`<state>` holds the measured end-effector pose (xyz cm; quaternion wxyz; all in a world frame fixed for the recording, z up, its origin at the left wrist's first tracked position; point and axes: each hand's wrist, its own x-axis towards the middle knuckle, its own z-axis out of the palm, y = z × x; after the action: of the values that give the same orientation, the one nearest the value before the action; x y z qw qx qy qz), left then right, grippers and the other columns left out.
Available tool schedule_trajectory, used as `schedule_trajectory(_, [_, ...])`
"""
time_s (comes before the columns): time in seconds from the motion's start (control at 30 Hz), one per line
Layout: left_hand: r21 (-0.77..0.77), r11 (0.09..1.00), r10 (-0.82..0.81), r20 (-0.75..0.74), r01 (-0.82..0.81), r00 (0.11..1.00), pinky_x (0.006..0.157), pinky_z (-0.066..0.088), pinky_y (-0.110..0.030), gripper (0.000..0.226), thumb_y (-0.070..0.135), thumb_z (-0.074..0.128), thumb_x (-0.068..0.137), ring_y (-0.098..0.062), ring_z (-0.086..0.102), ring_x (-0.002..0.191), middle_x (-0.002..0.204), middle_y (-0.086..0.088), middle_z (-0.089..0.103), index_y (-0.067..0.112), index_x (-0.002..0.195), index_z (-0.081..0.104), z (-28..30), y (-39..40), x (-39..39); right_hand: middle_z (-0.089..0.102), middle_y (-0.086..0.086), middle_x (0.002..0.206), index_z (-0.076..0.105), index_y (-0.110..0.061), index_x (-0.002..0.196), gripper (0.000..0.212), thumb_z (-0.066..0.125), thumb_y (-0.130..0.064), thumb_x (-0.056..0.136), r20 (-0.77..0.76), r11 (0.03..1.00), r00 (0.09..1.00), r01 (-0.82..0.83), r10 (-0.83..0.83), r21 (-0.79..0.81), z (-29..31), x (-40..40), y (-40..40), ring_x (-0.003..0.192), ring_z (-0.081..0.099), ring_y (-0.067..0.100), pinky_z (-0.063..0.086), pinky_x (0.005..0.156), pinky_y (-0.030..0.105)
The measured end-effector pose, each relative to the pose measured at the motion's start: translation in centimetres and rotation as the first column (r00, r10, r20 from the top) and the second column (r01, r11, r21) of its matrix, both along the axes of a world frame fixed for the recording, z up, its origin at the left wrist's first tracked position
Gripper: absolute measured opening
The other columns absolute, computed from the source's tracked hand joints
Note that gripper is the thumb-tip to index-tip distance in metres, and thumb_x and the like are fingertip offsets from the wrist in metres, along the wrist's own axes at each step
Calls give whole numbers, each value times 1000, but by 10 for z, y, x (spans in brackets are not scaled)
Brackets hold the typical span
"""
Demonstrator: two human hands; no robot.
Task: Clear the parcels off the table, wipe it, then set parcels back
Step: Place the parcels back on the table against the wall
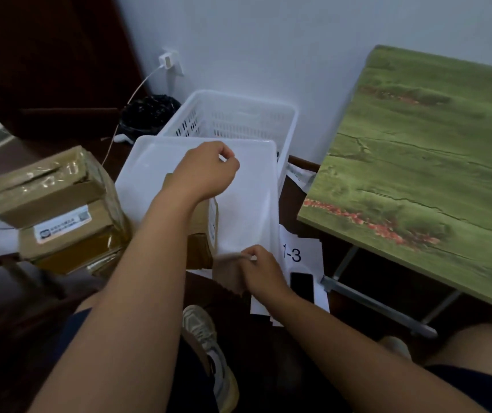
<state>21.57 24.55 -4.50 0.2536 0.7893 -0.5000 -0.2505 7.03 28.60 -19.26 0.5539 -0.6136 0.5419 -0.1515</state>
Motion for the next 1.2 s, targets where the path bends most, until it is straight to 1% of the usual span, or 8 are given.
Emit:
schedule_trajectory(0.13, [43, 999, -12, 75, 9, 997, 81, 42, -32, 32, 40, 49, 96, -19, 54, 100, 118, 0, 61, 25, 122, 58, -4, -6, 4, 56, 0, 86, 57, -14, 96, 13, 44, -16, 98, -7, 973, 973, 230, -230, -25, -14, -6, -19, 80, 55, 17, 46, 63, 33])
schedule_trajectory(0.3, [111, 993, 15, 145, -32, 989, 100, 44, -47, 44, 48, 46, 92, -25, 53, 114, 129, 0, 58, 26, 130, 52, -8, -8, 10, 60, 5, 88, 54, -23, 89, 10, 47, -22, 96, 9, 950, 952, 307, -307, -57, -14, -11, -40, 86, 62, 28, 54, 75, 45])
schedule_trajectory(0.47, [187, 982, -12, 269, -40, 963, 101, 39, -45, 54, 46, 46, 95, -32, 40, 129, 143, -7, 46, 20, 142, 43, -14, -3, 15, 57, 3, 98, 51, -19, 112, 20, 49, -12, 93, 19, 977, 977, 212, -211, -41, -14, -6, -45, 92, 58, 25, 52, 77, 43])
schedule_trajectory(0.53, [241, 969, -27, 305, -49, 952, 101, 35, -46, 57, 48, 46, 95, -35, 35, 132, 146, -9, 41, 20, 144, 39, -18, 0, 19, 59, 6, 105, 48, -18, 126, 33, 49, -11, 93, -43, 989, 992, 115, -119, -95, -13, -4, -46, 92, 56, 23, 48, 71, 34])
schedule_trajectory(0.63, [290, 955, -37, 307, -56, 951, 104, 33, -49, 58, 48, 48, 93, -37, 32, 132, 147, -12, 37, 20, 144, 40, -24, 3, 28, 58, 12, 119, 46, -12, 136, 40, 48, -12, 95, -205, 973, 978, -16, -32, -228, -11, -5, -48, 95, 55, 24, 46, 80, 35])
schedule_trajectory(0.8, [355, 932, -34, 281, -71, 959, 108, 31, -53, 65, 48, 50, 93, -39, 27, 136, 151, -12, 28, 21, 149, 32, -33, 5, 34, 28, 10, 135, 40, -6, 136, 41, 46, -14, 96, -374, 934, 927, -139, 6, -328, -8, -5, -41, 86, 50, 26, 49, 77, 37])
schedule_trajectory(1.0, [416, 909, -138, 333, -14, 933, 111, 26, -43, 71, 52, 52, 92, -35, 20, 141, 153, -14, 27, 19, 151, 29, -34, 7, 23, 36, 9, 136, 47, -10, 131, 38, 51, -23, 96, -352, 907, 932, -217, 83, -361, 2, 1, -32, 105, 54, 29, 44, 79, 33])
schedule_trajectory(1.2, [452, 890, -71, 275, -64, 959, 114, 21, -53, 86, 53, 58, 90, -43, 6, 146, 162, -10, 3, 29, 157, 9, -35, 11, 27, 39, 1, 141, 49, -14, 136, 41, 52, -24, 97, -257, 883, 949, -274, 183, -382, 15, 7, -26, 112, 50, 16, 43, 87, 30])
